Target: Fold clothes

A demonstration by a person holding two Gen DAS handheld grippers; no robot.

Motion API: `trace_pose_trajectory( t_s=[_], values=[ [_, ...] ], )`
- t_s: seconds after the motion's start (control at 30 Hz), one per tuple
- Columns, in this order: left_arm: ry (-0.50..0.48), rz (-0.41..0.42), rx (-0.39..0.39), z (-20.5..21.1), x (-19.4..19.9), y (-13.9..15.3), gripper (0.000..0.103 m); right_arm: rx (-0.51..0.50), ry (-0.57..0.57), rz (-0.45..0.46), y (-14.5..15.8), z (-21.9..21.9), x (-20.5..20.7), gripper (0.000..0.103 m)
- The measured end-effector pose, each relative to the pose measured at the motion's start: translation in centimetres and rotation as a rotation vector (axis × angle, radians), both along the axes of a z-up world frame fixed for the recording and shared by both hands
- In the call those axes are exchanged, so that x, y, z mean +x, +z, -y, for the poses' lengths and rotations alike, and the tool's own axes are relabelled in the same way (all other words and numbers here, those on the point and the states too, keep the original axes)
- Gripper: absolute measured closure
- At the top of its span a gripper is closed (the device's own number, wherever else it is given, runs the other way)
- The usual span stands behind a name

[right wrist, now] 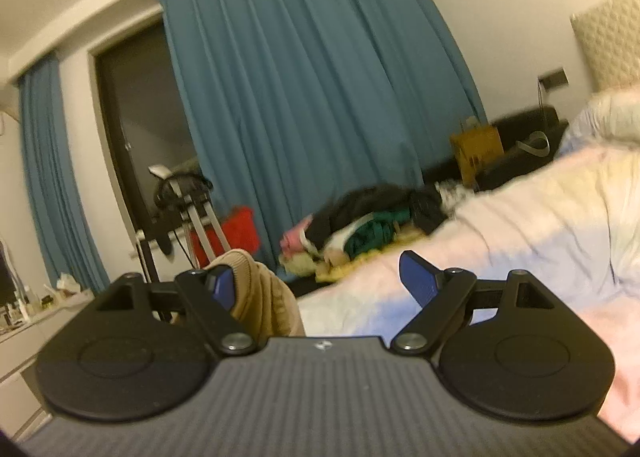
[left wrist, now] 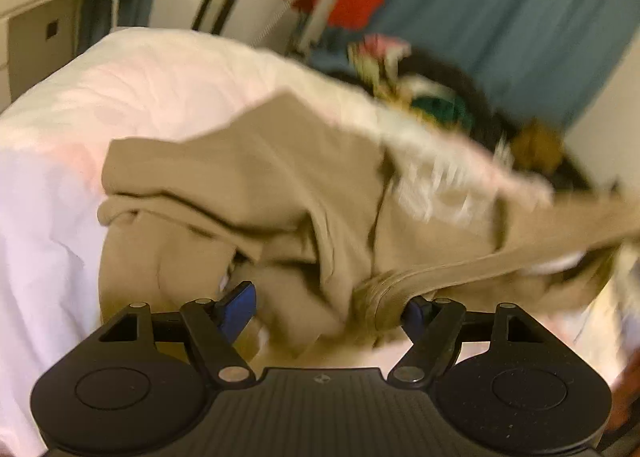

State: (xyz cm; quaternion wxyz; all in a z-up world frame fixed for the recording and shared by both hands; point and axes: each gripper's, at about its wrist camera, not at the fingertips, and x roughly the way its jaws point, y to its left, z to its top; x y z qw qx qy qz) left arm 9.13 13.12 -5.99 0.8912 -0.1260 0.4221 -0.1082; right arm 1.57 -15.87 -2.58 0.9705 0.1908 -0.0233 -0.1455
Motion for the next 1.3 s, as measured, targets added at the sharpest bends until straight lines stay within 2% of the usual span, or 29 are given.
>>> trace_pose_trajectory(
  t_s=[0.13, 0.17, 0.27, 0.33, 0.4, 0.47, 0.53, 0.6, 0.67, 0.77, 0.83, 0.93, 1.03, 1.1, 1.17, 1.2, 1.3],
  values=[
    [-0.032, 0.025, 0.043, 1.0, -0.7, 0.3, 0.024, -0.074, -0.02, 0.055, 0.5, -0.9, -0.9, 0.02],
    [-0.024, 0.052, 0.037, 1.0, -1.0, 0.7, 0.027, -0.095, -0.03, 0.054, 0.7, -1.1, -0.9, 0.02],
    [0.042, 0.213, -0.019, -0.5, -2.6, 3.0, 0.026, -0.138, -0.057, 0.052, 1.0, -1.5, -1.1, 0.02],
    [0.085, 0.28, -0.041, -1.3, -3.3, 4.2, 0.024, -0.134, -0.061, 0.059, 1.1, -1.4, -1.4, 0.02],
    [0.078, 0.284, -0.068, -1.6, -3.4, 4.4, 0.024, -0.136, -0.059, 0.075, 1.3, -1.4, -1.8, 0.02],
    [0.043, 0.219, -0.092, -1.3, -3.0, 3.7, 0.024, -0.15, -0.056, 0.087, 1.5, -1.6, -2.0, 0.02],
    [-0.036, 0.139, -0.093, -0.1, -2.4, 2.6, 0.024, -0.161, -0.046, 0.091, 1.6, -1.8, -2.1, 0.02],
    [-0.073, 0.108, -0.009, 1.6, -2.5, 1.9, 0.024, -0.173, -0.043, 0.093, 1.6, -1.9, -2.2, 0.02],
    [-0.063, 0.104, 0.109, 2.7, -2.5, 1.4, 0.024, -0.187, -0.046, 0.093, 1.7, -2.1, -2.1, 0.02],
    [0.028, 0.116, 0.163, 2.2, -2.8, 1.5, 0.022, -0.197, -0.055, 0.06, 1.5, -2.0, -1.6, 0.02],
    [0.12, 0.164, 0.151, 1.0, -3.2, 2.2, 0.022, -0.209, -0.067, -0.016, 1.1, -1.9, -0.6, 0.02],
    [0.244, 0.268, 0.081, -1.1, -4.0, 3.9, 0.019, -0.2, -0.054, -0.132, -0.1, -1.4, 1.1, 0.02],
    [0.3, 0.381, 0.089, -1.7, -5.1, 5.8, 0.016, -0.196, -0.027, -0.194, -0.7, -1.3, 2.0, 0.02],
    [0.323, 0.447, 0.1, -1.9, -5.5, 7.4, 0.016, -0.23, -0.027, -0.189, 0.0, -1.8, 2.1, 0.02],
    [0.343, 0.507, 0.104, -2.0, -5.7, 9.4, 0.016, -0.239, -0.023, -0.149, 2.3, -2.3, 1.8, 0.02],
    [0.359, 0.549, 0.08, -2.4, -6.1, 10.9, 0.016, -0.243, -0.021, -0.129, 3.6, -2.5, 1.7, 0.02],
    [0.378, 0.662, 0.053, -3.0, -6.5, 16.5, 0.016, -0.261, 0.005, -0.026, 10.0, -3.0, 0.5, 0.02]
  ],
)
